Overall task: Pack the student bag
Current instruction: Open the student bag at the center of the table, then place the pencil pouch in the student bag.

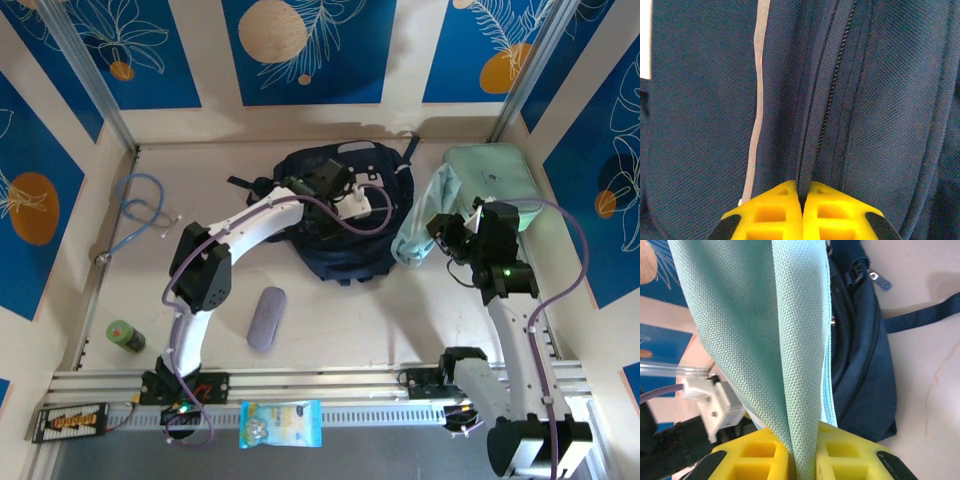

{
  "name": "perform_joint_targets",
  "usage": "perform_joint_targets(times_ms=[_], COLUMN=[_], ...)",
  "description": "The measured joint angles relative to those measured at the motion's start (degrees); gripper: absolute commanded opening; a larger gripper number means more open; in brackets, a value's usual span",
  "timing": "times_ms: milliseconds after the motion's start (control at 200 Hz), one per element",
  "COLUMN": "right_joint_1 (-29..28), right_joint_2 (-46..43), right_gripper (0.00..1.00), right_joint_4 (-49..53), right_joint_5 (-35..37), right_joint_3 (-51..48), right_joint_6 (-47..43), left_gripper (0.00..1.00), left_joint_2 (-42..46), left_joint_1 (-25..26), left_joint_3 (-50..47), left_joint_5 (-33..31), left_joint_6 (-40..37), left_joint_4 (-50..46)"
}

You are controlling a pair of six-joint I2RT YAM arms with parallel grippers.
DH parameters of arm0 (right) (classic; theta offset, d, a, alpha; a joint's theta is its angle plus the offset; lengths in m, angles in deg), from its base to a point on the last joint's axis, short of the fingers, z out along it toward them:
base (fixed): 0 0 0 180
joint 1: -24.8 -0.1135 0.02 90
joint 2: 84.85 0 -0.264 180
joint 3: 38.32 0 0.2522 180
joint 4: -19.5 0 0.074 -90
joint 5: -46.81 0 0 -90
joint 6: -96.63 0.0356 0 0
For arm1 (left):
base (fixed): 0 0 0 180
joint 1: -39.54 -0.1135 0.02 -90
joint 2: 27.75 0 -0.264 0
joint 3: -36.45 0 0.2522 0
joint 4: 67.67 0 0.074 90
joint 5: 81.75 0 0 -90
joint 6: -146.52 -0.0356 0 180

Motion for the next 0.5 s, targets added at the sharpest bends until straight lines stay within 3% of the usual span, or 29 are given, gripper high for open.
perform_joint_targets(times_ms=[245, 500], right_joint_1=[0.22, -3.69], right_joint_2=[-4.81, -1.60], right_gripper=[0.16, 0.17], right_joint_4=[3.28, 2.01], right_joint_5=[4.37, -2.34], right_joint_3=[-3.82, -7.10], right_joint_6=[2.43, 7.69], left_gripper=[0.00, 0.00], left_joint_2=[9.94, 11.32], left_joint_1=[0.00, 0.00], left_joint_3=[-5.53, -3.45], left_joint_5=[-6.38, -9.86], left_joint_6=[6.38, 14.23], left_joint_4=[9.94, 13.77])
